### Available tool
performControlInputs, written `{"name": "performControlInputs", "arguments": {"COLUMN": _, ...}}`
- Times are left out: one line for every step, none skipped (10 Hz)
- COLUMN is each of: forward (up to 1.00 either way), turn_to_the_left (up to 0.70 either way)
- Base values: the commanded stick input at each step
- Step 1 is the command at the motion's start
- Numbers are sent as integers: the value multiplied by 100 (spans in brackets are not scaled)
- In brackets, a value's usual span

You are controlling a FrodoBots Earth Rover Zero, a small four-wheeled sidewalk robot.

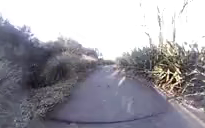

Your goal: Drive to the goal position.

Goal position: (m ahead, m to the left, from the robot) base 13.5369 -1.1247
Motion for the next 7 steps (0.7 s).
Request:
{"name": "performControlInputs", "arguments": {"forward": 85, "turn_to_the_left": -34}}
{"name": "performControlInputs", "arguments": {"forward": 85, "turn_to_the_left": -34}}
{"name": "performControlInputs", "arguments": {"forward": 85, "turn_to_the_left": -30}}
{"name": "performControlInputs", "arguments": {"forward": 85, "turn_to_the_left": -19}}
{"name": "performControlInputs", "arguments": {"forward": 85, "turn_to_the_left": -8}}
{"name": "performControlInputs", "arguments": {"forward": 85, "turn_to_the_left": 0}}
{"name": "performControlInputs", "arguments": {"forward": 85, "turn_to_the_left": 0}}
